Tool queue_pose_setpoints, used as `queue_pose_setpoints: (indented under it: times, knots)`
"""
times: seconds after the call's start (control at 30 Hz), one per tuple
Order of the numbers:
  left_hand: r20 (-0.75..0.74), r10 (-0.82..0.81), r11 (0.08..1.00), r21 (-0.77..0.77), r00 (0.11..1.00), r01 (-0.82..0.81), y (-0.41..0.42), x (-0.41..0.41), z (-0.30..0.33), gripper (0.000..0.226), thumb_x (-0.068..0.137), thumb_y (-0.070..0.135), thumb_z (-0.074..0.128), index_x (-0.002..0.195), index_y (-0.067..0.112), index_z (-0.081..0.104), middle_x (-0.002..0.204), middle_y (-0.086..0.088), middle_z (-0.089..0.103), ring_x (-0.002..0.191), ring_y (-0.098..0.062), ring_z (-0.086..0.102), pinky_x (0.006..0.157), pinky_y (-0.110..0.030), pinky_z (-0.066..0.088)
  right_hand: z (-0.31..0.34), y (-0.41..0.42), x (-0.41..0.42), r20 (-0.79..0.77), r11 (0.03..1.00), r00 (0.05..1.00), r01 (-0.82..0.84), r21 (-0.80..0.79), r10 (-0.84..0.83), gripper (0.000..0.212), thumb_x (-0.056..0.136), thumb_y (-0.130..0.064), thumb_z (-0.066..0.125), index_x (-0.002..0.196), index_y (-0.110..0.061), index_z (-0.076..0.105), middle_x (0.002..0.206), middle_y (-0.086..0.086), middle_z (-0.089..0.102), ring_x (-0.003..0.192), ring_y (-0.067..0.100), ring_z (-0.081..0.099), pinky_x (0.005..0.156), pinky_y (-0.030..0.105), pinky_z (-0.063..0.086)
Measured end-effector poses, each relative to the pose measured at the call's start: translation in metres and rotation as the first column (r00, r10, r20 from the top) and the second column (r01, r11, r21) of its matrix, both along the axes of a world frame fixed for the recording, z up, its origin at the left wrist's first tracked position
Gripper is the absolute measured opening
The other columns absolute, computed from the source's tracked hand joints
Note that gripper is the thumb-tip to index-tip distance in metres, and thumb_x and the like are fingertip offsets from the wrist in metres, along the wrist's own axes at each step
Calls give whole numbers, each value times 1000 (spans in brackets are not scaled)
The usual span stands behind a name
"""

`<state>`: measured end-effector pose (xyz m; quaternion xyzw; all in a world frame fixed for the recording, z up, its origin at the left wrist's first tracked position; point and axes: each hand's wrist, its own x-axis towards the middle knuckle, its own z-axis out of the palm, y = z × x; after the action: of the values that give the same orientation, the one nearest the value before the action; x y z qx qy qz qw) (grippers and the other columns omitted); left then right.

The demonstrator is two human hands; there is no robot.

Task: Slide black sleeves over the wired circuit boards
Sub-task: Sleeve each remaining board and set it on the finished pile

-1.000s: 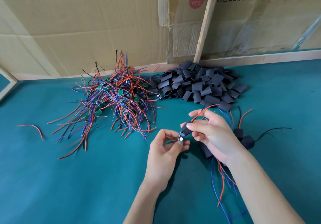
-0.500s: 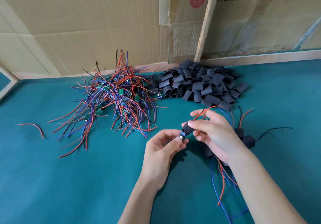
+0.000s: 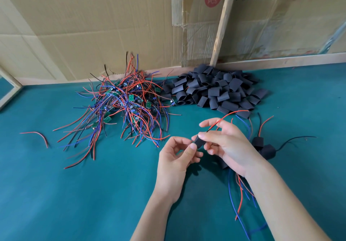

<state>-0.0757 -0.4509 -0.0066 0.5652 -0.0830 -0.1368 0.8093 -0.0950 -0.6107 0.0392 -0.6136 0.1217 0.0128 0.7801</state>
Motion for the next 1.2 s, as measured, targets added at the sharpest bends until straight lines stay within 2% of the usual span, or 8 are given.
queue_pose_setpoints:
  times: [0.4,0.57,0.7,0.77,0.87,1.03,1.13,1.2]
  knots:
    - [70,17,996,82,997,-22,-2,-2,-1,13,94,7,71,88,8,60,78,-3,69,66,-20,66,61,-23,52,3,7,-1,-37,996,999,-6,-93,3,14,87,-7,78,94,-5,66,90,22,73,58,17,56,51,23,44]
    - [52,-36,997,74,998,33,-2,-2,1,7,85,5,66,88,7,61,78,-3,64,65,-20,65,62,-23,51,15,-13,-12,-30,952,993,102,-288,-115,13,84,-17,80,81,-10,70,69,10,61,46,14,37,40,19,26]
    - [34,-27,998,59,999,25,-2,-1,2,8,89,-2,63,89,5,61,80,-3,63,69,-20,66,64,-23,51,35,-37,-36,-193,585,979,-116,-802,-70,29,85,-47,75,77,-19,75,64,-10,71,45,2,52,55,26,40]
    - [46,-17,997,82,999,13,-2,-1,3,13,93,-9,58,90,4,60,82,-3,63,71,-19,68,64,-22,51,52,-37,-38,-240,421,968,-188,-887,-74,37,87,-55,69,72,-21,74,65,-11,74,51,1,65,57,28,50]
    - [77,-2,990,138,997,-9,-4,-3,5,19,92,-14,51,89,3,60,85,-3,64,74,-16,69,66,-23,53,78,-33,-21,-142,343,979,-85,-935,-144,31,86,-52,70,77,-23,76,67,-11,75,65,12,73,68,38,63]
    - [121,25,977,209,992,-50,-6,-7,6,22,89,-17,49,88,1,61,85,-6,64,76,-14,69,67,-23,53,98,9,41,139,215,990,136,-967,0,19,86,-41,72,96,-26,77,83,-15,78,105,23,70,96,38,54]
    - [126,32,970,234,991,-61,-7,-7,6,21,87,-17,48,88,-1,62,84,-6,65,76,-14,69,67,-23,53,86,38,94,36,179,983,3,-984,180,13,90,-23,67,97,-24,78,94,-4,77,105,25,69,93,38,55]
    - [118,32,972,229,993,-58,-7,-7,7,21,86,-18,47,87,-2,61,83,-6,64,75,-14,68,66,-22,53,69,50,126,-152,63,962,-170,-983,225,31,93,-13,57,121,-22,70,123,9,68,120,32,59,100,43,51]
